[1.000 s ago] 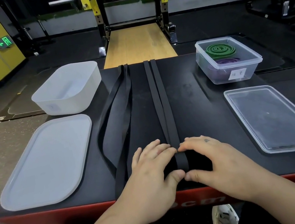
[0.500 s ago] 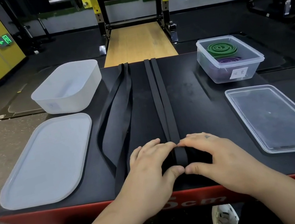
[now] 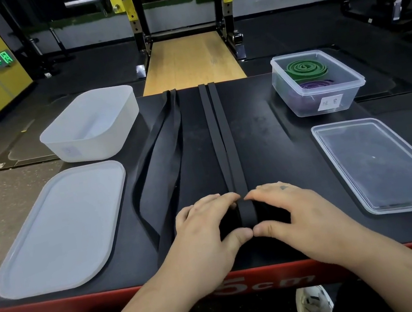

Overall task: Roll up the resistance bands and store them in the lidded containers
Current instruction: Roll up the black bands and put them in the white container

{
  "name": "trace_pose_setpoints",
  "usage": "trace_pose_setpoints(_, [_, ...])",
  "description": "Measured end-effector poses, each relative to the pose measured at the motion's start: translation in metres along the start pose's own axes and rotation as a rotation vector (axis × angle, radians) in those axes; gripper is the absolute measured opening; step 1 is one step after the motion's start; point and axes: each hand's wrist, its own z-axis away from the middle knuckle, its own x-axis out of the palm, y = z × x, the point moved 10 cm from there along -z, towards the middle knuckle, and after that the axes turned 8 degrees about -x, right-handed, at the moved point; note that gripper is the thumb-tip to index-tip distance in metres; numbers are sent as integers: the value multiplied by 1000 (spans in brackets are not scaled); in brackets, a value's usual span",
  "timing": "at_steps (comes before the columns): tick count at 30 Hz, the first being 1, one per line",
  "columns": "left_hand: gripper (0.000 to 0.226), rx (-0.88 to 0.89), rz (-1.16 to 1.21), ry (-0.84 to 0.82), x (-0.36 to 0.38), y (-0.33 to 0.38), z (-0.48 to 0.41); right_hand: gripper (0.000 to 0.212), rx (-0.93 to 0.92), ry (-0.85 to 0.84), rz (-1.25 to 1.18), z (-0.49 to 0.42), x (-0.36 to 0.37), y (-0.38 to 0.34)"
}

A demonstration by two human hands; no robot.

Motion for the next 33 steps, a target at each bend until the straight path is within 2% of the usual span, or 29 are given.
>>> trace_pose_setpoints(4, [56, 4, -41, -16, 1, 0, -5, 53, -18, 13, 5, 0, -1, 2])
trace_pose_setpoints(9, [54, 39, -27, -21, 5, 3, 9, 38, -97, 33, 3, 6, 0, -8])
trace_pose_setpoints(14, [50, 38, -48, 8, 2, 3, 2, 66, -49, -75, 65, 5, 8, -3])
trace_pose_setpoints(18, [50, 22, -40, -17, 4, 2, 0, 57, -32, -31, 47, -1, 3, -3])
trace_pose_setpoints(24, [49, 31, -19, -45, 7, 3, 15, 49, -59, -99, -2, 11, 13, -6])
trace_pose_setpoints(33, [53, 39, 0, -88, 9, 3, 18, 52, -165, -153, -66, 4, 9, -17])
